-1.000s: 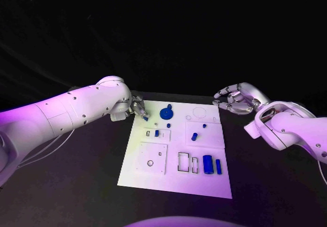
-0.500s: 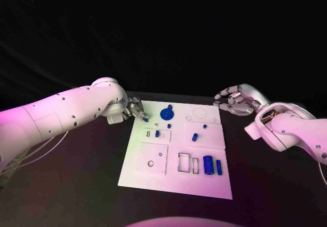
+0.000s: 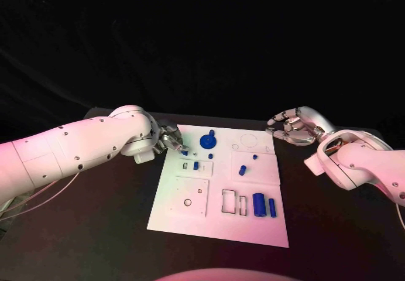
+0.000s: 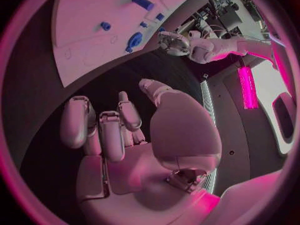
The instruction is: Assemble the parts on the task board
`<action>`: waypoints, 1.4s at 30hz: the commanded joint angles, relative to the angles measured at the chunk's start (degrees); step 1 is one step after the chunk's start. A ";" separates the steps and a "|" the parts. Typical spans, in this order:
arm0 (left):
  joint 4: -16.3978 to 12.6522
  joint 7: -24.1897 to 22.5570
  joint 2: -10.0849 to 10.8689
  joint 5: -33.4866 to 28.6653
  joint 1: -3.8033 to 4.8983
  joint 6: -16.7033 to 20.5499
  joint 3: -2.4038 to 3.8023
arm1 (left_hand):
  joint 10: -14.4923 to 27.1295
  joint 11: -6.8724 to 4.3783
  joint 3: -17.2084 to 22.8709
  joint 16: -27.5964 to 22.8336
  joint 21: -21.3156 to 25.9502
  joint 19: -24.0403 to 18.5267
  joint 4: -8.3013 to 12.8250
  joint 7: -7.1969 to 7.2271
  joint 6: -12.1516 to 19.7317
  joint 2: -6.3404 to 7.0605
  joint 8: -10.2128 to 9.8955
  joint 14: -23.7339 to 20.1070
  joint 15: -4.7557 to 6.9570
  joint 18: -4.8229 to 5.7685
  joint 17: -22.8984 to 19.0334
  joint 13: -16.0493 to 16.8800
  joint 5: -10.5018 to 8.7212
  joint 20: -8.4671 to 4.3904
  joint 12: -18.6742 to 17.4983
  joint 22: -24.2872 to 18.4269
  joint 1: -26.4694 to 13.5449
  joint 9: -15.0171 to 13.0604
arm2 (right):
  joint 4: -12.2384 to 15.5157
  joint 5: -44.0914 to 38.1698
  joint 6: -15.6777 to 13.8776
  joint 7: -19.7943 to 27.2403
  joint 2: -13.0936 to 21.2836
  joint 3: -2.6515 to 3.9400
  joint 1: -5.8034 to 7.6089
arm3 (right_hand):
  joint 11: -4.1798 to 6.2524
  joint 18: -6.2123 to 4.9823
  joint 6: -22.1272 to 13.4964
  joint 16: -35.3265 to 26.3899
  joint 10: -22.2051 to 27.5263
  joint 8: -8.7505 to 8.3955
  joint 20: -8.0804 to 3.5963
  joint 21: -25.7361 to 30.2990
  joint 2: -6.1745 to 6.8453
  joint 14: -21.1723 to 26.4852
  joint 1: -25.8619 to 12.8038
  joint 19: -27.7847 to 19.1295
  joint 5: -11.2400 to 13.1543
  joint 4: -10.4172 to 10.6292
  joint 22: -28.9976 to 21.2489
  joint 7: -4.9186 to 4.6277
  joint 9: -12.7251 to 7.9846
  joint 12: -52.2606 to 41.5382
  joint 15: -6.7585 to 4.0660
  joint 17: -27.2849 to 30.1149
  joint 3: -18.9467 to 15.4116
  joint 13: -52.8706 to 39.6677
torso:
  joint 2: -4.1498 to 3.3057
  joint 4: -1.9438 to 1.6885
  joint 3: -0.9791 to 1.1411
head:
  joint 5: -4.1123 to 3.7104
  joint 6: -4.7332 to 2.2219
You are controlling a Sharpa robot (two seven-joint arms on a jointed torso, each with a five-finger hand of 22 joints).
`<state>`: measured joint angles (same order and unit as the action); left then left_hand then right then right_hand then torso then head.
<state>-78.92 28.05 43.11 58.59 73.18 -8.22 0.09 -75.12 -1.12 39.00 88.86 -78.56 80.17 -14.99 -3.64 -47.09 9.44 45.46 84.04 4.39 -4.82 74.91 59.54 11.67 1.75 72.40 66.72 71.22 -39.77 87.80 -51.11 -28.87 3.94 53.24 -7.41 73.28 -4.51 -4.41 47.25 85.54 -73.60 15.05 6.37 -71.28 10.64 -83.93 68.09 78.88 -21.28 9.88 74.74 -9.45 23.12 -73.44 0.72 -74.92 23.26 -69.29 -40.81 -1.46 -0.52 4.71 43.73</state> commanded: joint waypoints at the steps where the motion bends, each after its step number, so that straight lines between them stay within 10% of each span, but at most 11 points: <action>1: -1.75 -1.43 0.70 4.62 -0.36 2.99 0.01 | -0.42 -0.04 8.06 0.03 -0.37 0.38 7.74 0.50 -0.15 0.63 0.41 5.24 0.12 0.14 12.20 0.14 0.14 -0.03 0.32 0.12 0.00 -0.82 | -0.03 -0.51 0.13 0.54 -0.07 0.00 -0.15 | -0.16 -0.38 -0.43 -0.34 0.36 0.39 0.00 0.20 -0.04 -3.28 0.16 -0.38 -0.25 0.10 -0.09 -0.15 -0.10 0.22 -0.37 -3.25 0.21 0.04 | -0.06 -0.06 -0.07 | 0.04 -0.02; 15: -4.89 -1.30 2.07 11.40 -2.26 1.72 -0.01 | -0.85 -0.17 9.26 0.29 -0.80 0.73 8.92 0.62 -0.51 2.15 0.48 5.40 0.22 0.30 12.84 0.24 -0.14 -0.14 0.40 0.92 -0.01 -0.80 | -0.04 -0.46 0.01 0.62 -0.05 0.00 -0.38 | -0.16 -0.40 -0.44 -0.37 0.33 0.43 -0.01 0.29 -0.07 -3.26 0.18 -0.42 -0.26 0.14 -0.14 -0.16 -0.10 0.19 -0.37 -3.19 0.22 0.01 | -0.17 0.06 -0.08 | 0.22 0.09; 42: -6.56 -0.13 2.11 14.85 -3.02 -1.57 -0.03 | -1.17 -0.20 9.54 0.32 -0.88 0.78 9.37 0.62 -0.82 2.71 0.34 5.42 0.22 0.33 12.92 0.42 -0.23 -0.15 0.49 1.04 0.15 -0.65 | 0.01 -0.45 -0.07 0.55 0.09 0.00 -0.43 | -0.16 -0.39 -0.44 -0.36 0.34 0.46 -0.01 0.28 -0.08 -3.28 0.21 -0.39 -0.26 0.16 -0.12 -0.16 -0.11 0.19 -0.37 -3.23 0.23 0.03 | -0.15 0.10 -0.01 | 0.26 0.46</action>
<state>-85.29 27.66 45.28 72.86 70.25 -8.28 0.07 -75.88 -1.32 40.00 88.86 -79.06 80.58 -14.31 -3.47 -47.69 12.03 45.77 84.04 4.39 -4.83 74.91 59.91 11.65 1.75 72.54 67.72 70.74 -40.46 87.75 -51.08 -29.02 4.09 53.31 -7.41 72.89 -4.52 -4.41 47.08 85.54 -73.60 15.28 6.37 -71.28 10.64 -83.93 68.09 78.88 -21.28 9.88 74.65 -9.62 23.08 -73.44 0.72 -74.91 23.26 -69.24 -40.93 -1.42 -0.52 4.98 44.18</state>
